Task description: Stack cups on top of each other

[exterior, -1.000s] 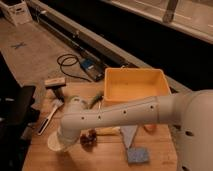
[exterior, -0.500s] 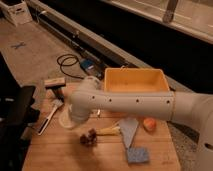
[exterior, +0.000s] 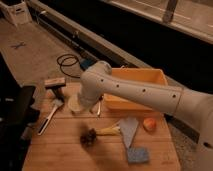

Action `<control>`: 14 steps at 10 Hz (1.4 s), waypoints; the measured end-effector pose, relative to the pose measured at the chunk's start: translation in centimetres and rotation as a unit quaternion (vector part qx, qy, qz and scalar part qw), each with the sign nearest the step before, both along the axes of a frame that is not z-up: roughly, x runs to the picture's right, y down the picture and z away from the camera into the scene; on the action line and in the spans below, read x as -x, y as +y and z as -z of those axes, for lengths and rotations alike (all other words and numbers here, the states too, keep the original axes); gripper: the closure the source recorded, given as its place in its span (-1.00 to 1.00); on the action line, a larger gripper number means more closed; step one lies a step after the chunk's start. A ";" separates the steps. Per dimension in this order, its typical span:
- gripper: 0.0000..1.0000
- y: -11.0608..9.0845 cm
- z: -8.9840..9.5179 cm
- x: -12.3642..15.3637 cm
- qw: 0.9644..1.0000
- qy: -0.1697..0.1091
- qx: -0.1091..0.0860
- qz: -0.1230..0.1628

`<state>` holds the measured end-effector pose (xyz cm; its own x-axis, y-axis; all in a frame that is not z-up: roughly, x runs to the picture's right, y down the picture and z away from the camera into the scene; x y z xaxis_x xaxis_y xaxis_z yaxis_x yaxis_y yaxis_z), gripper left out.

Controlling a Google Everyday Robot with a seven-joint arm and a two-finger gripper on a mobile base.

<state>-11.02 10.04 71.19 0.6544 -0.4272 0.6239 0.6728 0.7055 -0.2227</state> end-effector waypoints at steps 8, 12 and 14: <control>1.00 -3.5 -0.5 -1.2 0.999 0.023 -0.026 -0.002; 1.00 -8.8 -3.1 -2.0 0.999 0.014 -0.035 -0.009; 1.00 -9.8 -4.4 -1.1 1.000 0.006 -0.028 -0.001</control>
